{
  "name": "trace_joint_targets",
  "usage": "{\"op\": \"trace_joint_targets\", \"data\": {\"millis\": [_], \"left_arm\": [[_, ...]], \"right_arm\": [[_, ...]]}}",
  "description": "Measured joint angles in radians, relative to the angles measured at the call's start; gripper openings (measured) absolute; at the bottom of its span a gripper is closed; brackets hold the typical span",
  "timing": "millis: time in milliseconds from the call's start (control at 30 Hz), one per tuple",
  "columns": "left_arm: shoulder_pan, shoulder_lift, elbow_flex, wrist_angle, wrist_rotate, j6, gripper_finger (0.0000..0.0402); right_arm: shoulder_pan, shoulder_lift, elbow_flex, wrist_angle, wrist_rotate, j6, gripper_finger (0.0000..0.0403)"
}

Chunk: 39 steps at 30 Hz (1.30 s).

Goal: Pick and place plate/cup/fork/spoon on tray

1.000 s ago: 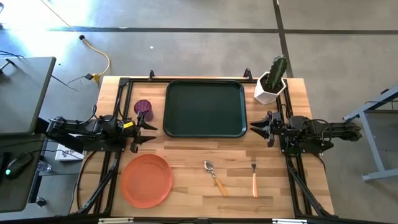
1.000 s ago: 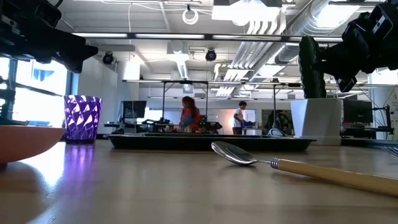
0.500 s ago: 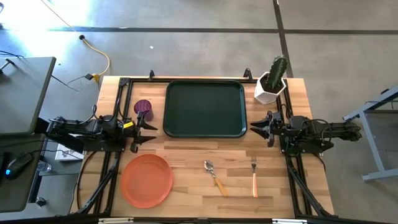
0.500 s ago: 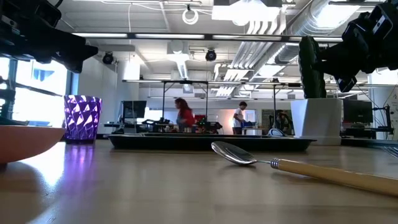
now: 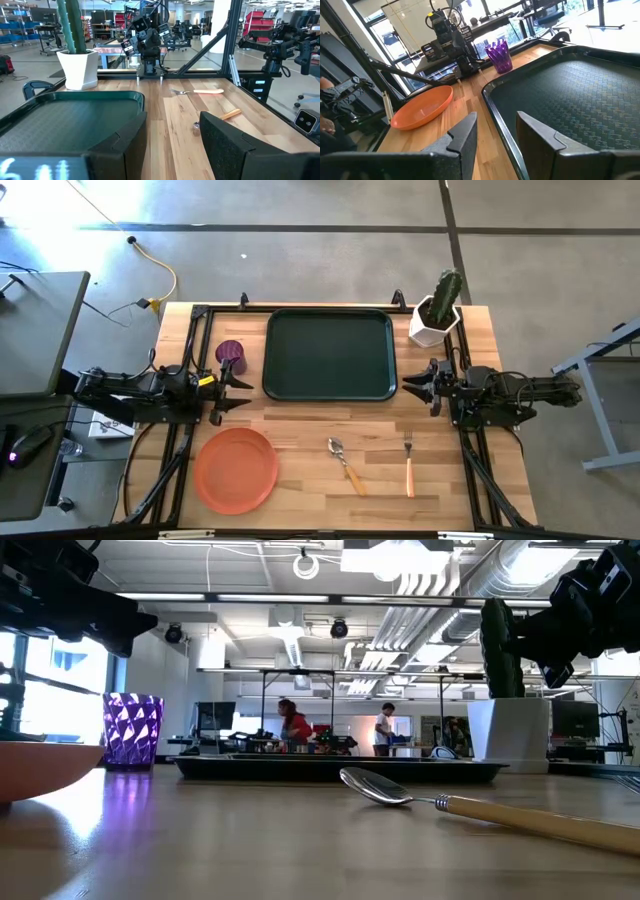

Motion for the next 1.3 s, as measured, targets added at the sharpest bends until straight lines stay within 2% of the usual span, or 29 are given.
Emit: {"op": "trace_joint_targets", "data": {"millis": [1300], "left_arm": [[0.000, 0.000, 0.000, 0.003, -0.018, 0.000, 0.0170]], "right_arm": [[0.000, 0.000, 0.000, 0.009, 0.000, 0.000, 0.0126]]}}
